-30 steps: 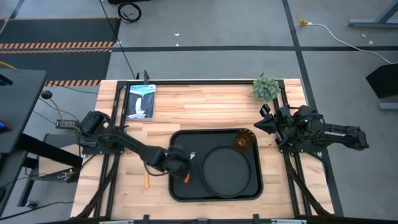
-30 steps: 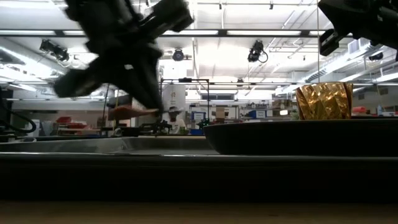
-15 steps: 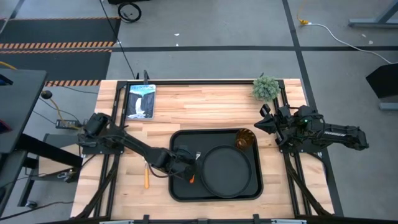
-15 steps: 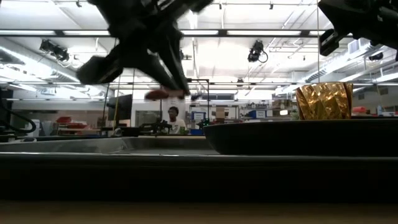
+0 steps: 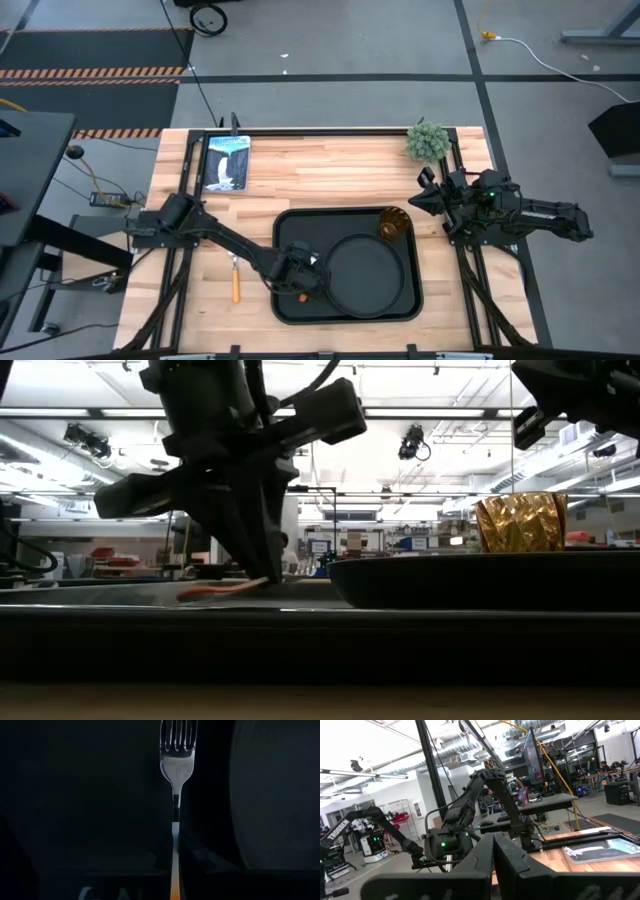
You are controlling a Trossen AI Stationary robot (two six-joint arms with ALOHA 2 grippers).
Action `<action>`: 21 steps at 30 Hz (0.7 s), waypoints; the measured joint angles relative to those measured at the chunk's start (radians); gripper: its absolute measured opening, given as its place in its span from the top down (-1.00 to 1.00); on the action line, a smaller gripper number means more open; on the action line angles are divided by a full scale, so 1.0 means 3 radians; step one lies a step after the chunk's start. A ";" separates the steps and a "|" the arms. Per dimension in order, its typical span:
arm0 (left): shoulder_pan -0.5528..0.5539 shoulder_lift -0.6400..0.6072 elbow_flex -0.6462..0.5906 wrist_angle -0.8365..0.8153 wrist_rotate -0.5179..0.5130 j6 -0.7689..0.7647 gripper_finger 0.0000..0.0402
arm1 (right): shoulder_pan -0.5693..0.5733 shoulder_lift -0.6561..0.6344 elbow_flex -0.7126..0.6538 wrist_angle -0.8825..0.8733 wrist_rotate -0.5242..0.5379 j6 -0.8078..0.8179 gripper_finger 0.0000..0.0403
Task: Pick and place plate/cup/fork/spoon on tray
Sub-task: Put the fork on the serving tray
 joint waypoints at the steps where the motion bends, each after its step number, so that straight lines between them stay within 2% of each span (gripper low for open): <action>1: 0.0000 0.0003 0.0002 -0.0002 0.0004 -0.0004 0.88 | 0.0005 0.0000 0.0000 0.0004 0.0001 0.0001 0.91; 12: 0.0033 0.0137 0.0006 0.0048 0.0049 -0.0094 0.86 | 0.0065 0.0001 0.0000 0.0008 0.0001 -0.0023 0.91; 21: 0.0037 0.0167 0.0004 0.0089 0.0059 -0.0081 0.59 | 0.0064 0.0000 0.0000 0.0008 0.0001 -0.0023 0.91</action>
